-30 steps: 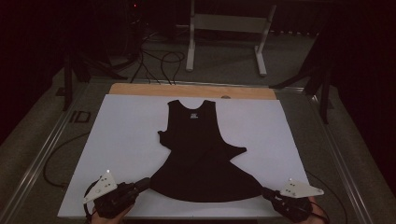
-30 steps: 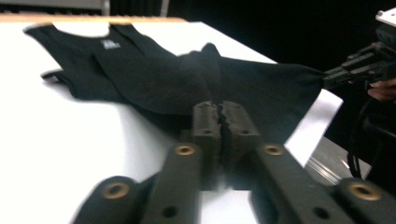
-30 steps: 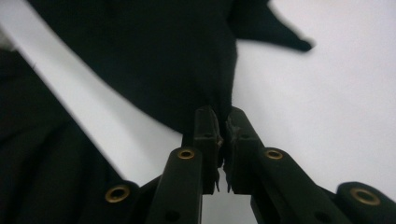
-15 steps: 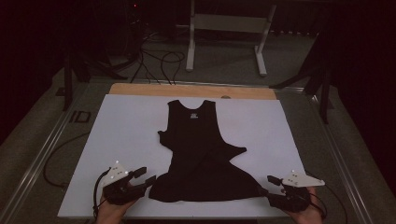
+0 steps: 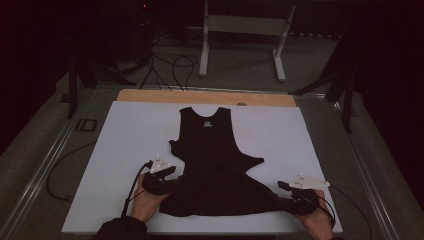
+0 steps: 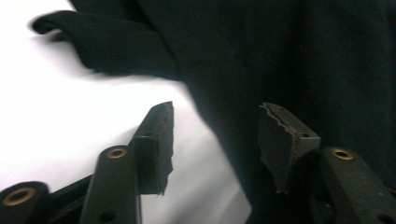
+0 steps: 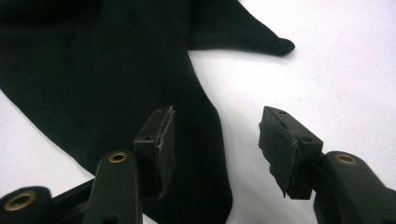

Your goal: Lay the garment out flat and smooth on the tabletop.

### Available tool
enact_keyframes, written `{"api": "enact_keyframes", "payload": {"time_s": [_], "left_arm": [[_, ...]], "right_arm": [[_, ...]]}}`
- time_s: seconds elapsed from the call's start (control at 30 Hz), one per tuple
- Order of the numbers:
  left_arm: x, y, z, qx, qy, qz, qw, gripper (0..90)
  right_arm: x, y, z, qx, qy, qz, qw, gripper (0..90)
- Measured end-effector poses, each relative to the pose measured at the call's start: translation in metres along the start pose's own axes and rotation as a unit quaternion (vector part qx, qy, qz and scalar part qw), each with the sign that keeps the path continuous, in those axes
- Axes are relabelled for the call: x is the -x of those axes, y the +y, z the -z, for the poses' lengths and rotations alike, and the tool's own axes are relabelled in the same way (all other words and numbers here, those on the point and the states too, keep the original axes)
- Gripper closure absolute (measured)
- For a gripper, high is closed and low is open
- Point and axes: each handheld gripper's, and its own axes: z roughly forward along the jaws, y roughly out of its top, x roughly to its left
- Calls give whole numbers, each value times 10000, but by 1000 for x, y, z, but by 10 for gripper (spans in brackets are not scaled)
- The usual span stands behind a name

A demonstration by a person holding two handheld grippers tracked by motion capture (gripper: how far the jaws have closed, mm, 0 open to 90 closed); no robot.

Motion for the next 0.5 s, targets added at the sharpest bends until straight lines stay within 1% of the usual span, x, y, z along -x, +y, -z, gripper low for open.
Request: {"api": "enact_keyframes", "payload": {"time_s": [0.07, 0.1, 0.13, 0.17, 0.27, 0.33, 0.37, 0.5], "left_arm": [[5, 1, -6, -131, 55, -130, 9998, 426], [9, 2, -8, -193, 189, -275, 9993, 419], [12, 2, -9, -234, 274, -355, 9987, 411], [15, 2, -10, -260, 403, -471, 9977, 417], [16, 2, -11, -256, 436, -426, 9978, 446], [15, 3, -11, -248, 453, -424, 9978, 506], [15, 3, -11, -252, 451, -386, 9979, 570], [14, 5, -10, -286, 510, -370, 9976, 738]], "right_arm": [[0, -1, 1, 5, 3, -5, 10000, 449], [0, -1, 1, 5, 5, -22, 10000, 448], [0, -2, 1, 4, 16, -31, 10000, 448], [0, -2, 1, 2, 14, -25, 10000, 448], [-1, -2, -1, -23, 51, 4, 10000, 449], [-1, -2, -1, -37, 82, 15, 10000, 449], [-2, -2, -2, -64, 92, 8, 9999, 450], [-3, -3, -4, -120, 132, 26, 9998, 450]]}}
